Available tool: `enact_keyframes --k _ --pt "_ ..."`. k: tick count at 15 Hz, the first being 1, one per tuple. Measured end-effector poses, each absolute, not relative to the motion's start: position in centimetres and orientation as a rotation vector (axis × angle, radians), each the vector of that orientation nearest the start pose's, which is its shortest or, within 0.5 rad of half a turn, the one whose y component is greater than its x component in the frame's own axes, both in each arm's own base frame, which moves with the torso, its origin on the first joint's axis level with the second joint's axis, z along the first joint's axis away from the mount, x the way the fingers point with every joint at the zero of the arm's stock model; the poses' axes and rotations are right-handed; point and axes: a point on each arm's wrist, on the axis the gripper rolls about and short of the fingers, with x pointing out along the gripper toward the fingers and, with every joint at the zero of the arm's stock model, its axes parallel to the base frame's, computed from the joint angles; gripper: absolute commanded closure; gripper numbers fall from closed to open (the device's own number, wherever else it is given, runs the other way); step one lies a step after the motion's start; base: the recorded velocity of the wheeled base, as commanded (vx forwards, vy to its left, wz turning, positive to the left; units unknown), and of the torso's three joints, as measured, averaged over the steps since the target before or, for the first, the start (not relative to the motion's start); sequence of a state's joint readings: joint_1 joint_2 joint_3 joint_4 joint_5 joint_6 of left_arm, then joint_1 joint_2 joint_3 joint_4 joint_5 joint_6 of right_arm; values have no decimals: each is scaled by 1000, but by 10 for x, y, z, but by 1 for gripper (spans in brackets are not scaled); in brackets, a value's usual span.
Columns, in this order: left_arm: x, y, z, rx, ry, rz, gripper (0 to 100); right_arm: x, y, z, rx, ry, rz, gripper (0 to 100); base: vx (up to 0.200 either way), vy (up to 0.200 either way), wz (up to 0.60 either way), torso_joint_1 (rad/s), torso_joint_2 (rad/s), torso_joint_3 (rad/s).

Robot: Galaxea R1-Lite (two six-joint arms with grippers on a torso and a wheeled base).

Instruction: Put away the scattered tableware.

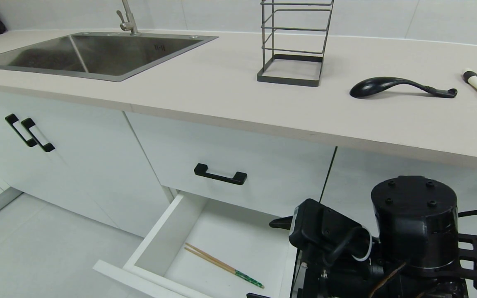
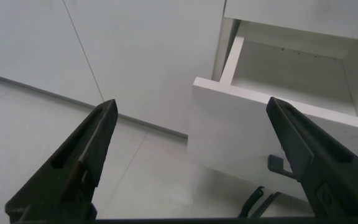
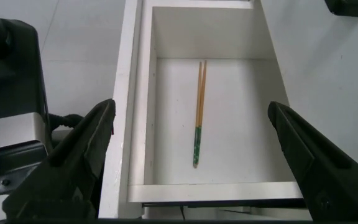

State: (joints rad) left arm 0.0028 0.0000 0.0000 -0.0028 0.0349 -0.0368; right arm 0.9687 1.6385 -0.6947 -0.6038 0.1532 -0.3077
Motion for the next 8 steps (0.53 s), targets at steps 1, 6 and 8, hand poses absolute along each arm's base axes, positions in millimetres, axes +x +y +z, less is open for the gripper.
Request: enact_keyframes --k 1,6,8 --pt "-23 1 76 -38 -4 37 0 155 233 168 -416 157 1157 0 0 0 0 0 0 0" --pt "-23 1 76 -37 -4 38 0 153 234 168 -418 154 1168 0 0 0 0 0 0 0" --pt "-23 1 76 -37 -3 38 0 150 236 167 -421 155 1179 0 0 0 0 60 -87 -16"
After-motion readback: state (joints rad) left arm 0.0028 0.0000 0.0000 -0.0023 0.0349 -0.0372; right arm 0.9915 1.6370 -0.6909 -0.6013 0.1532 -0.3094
